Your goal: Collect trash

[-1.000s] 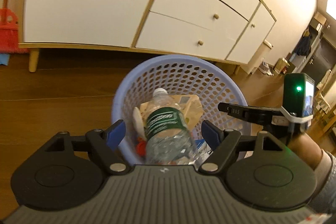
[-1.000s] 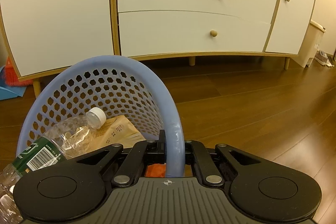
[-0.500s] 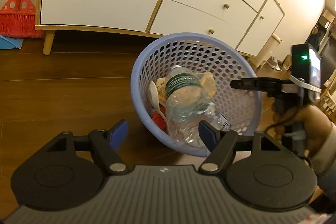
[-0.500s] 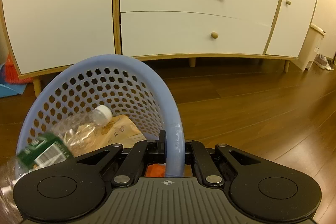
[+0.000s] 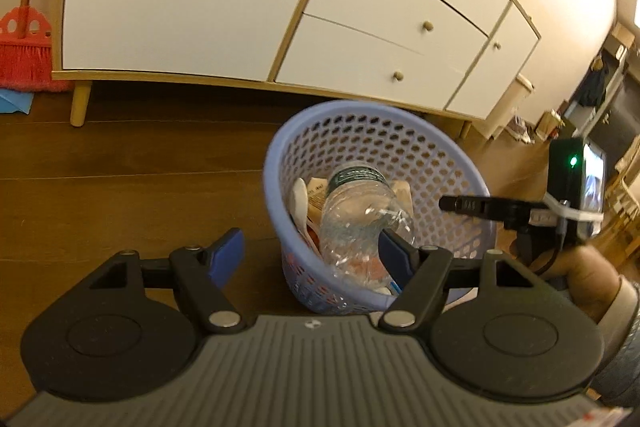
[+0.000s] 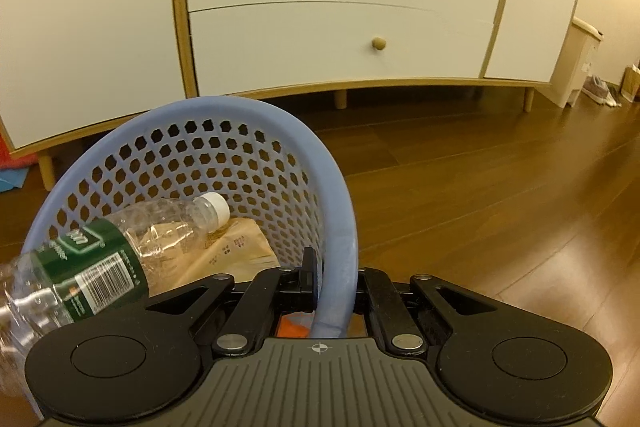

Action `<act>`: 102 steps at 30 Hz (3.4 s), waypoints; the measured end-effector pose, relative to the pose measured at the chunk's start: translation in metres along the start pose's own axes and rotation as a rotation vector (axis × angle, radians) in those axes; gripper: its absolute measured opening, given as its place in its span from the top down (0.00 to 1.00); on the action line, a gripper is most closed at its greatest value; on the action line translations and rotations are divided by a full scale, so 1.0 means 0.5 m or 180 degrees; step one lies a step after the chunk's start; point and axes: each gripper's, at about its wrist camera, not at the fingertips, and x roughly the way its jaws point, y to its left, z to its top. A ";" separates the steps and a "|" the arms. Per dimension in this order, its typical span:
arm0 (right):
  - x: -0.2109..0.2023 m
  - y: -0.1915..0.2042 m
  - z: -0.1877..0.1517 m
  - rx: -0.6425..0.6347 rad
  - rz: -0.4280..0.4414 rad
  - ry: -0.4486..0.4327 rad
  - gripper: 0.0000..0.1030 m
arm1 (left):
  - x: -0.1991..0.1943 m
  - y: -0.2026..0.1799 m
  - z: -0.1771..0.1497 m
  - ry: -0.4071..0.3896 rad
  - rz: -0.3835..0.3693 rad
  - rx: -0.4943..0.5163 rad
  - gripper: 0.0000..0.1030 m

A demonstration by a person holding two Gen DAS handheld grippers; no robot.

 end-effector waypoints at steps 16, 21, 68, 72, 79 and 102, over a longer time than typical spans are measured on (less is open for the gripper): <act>0.035 -0.111 -0.008 0.0214 0.0394 0.0144 0.96 | 0.016 -0.037 -0.005 -0.0001 0.0495 0.0242 0.13; 0.003 -0.138 -0.021 0.0136 0.0555 0.0005 0.49 | 0.038 -0.049 -0.021 0.0102 0.0622 0.0312 0.11; -0.203 -0.282 -0.001 -0.1003 0.1923 0.0532 0.38 | -0.035 -0.419 -0.045 0.0601 0.1997 0.0306 0.03; -0.207 -0.316 -0.018 -0.0824 0.1778 0.0523 0.38 | -0.012 -0.447 -0.065 0.0522 0.1942 0.0200 0.03; -0.228 -0.336 -0.067 -0.0958 0.1662 0.0419 0.38 | 0.015 -0.427 -0.137 0.0393 0.1815 -0.0169 0.04; -0.279 -0.320 -0.123 -0.1102 0.1729 0.0365 0.38 | -0.034 -0.465 -0.203 0.0398 0.2011 -0.0104 0.04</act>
